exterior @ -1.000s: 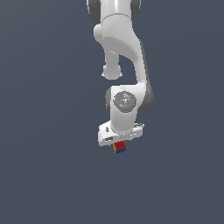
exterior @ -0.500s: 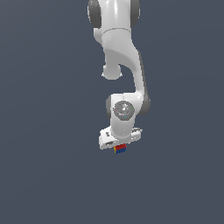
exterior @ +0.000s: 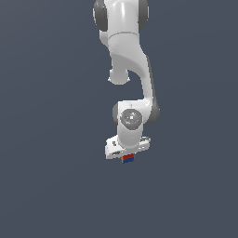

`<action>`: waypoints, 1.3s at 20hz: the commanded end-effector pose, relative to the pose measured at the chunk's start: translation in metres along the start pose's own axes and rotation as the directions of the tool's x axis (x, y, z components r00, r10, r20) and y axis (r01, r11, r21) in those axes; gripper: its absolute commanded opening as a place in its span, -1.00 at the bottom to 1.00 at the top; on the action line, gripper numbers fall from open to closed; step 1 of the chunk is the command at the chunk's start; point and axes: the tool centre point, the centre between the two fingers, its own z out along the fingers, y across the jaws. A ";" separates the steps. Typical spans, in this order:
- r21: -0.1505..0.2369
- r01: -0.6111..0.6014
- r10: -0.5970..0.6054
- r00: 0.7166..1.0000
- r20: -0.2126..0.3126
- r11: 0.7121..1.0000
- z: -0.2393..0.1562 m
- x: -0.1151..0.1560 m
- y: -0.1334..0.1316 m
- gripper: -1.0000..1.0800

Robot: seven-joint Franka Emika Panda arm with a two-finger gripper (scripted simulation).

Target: Pick up the object and move it to a goal position.

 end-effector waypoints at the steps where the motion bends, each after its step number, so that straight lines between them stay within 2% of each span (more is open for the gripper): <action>1: 0.000 0.000 0.000 1.000 -0.002 1.000 0.000 0.001 0.000 -1.00; 14: 0.000 0.000 0.000 1.000 0.000 1.000 -0.002 -0.009 -0.006 -1.00; 20: 0.000 0.000 0.000 1.000 0.000 1.000 -0.004 -0.027 -0.017 -1.00; 26: 0.000 0.000 0.000 1.000 0.000 1.000 -0.009 -0.056 -0.036 -1.00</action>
